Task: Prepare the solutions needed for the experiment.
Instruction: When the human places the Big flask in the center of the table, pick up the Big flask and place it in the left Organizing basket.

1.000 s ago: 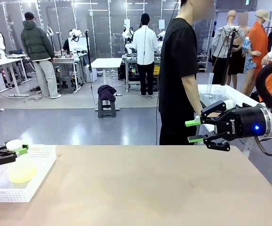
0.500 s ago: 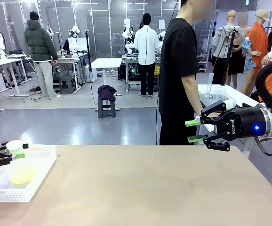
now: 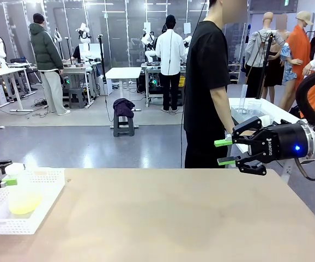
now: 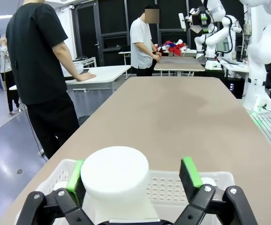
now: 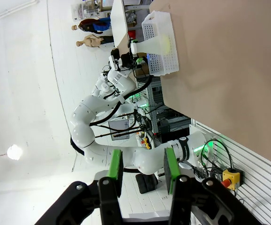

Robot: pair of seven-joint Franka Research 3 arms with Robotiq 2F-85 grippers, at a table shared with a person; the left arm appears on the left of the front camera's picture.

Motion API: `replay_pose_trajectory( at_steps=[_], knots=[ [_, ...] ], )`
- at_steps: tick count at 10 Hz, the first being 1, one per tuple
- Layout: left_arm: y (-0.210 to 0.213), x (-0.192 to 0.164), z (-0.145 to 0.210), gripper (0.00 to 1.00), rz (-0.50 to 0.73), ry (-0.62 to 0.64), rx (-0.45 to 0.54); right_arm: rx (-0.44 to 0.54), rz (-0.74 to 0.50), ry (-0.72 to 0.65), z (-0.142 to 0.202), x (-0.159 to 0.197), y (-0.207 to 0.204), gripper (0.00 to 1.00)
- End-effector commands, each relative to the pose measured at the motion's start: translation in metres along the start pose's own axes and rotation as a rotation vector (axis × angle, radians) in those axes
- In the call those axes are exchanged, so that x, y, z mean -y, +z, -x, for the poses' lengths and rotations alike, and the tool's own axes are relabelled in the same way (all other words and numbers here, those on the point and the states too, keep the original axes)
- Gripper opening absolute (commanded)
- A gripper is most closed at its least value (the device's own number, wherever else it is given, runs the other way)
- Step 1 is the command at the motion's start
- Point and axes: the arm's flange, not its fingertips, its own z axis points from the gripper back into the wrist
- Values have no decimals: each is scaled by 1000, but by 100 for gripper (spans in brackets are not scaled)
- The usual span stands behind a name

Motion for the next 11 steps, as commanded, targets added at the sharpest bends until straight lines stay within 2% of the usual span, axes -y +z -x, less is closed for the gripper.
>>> replay_pose_trajectory(
  at_steps=[1, 6, 11],
  knots=[
    [14, 13, -16, 100, -15, 26, -38, 0, -13, -9, 0, -1, 0, 46],
    [36, 22, -42, 100, -67, -30, -48, 0, -13, -9, 0, -1, 0, 46],
    [40, 31, -59, 100, -94, -91, 19, 0, -13, -9, 0, -1, 0, 46]
  ],
)
